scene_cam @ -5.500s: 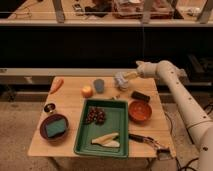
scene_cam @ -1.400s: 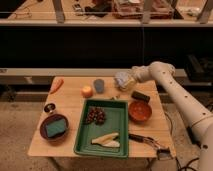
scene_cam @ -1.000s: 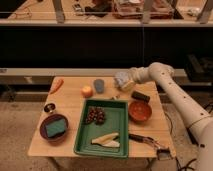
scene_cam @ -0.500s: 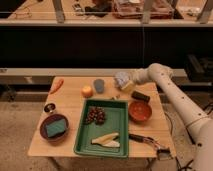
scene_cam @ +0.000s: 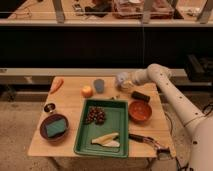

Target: Place towel in plastic cup

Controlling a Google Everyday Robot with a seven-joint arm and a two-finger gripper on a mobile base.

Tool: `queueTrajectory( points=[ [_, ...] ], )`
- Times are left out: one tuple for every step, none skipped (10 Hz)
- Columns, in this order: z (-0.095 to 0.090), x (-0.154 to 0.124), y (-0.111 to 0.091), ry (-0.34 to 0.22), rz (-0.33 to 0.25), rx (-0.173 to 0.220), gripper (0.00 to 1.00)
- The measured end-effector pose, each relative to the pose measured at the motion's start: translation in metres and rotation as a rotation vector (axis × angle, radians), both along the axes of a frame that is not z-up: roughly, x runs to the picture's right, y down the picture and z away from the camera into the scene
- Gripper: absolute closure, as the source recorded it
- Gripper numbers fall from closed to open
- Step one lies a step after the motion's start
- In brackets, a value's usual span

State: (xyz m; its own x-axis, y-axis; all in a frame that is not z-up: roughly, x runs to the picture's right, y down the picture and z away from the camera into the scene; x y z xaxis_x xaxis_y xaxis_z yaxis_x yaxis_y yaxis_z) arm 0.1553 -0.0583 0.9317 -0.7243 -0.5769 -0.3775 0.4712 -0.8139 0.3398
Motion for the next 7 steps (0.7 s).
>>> queueTrajectory(
  points=[
    [-0.001, -0.001, -0.001, -0.01, 0.013, -0.005, 0.95],
    [-0.004, -0.002, -0.004, -0.041, 0.046, -0.016, 0.98],
    [-0.009, -0.003, -0.008, -0.076, 0.083, -0.023, 0.98],
    [-0.023, -0.004, -0.019, -0.127, 0.123, -0.013, 0.98],
    [-0.034, -0.005, -0.027, -0.159, 0.14, -0.001, 0.98],
    [-0.045, -0.008, -0.037, -0.19, 0.156, 0.013, 0.98],
    [-0.059, -0.012, -0.048, -0.23, 0.172, 0.03, 0.98]
  ],
)
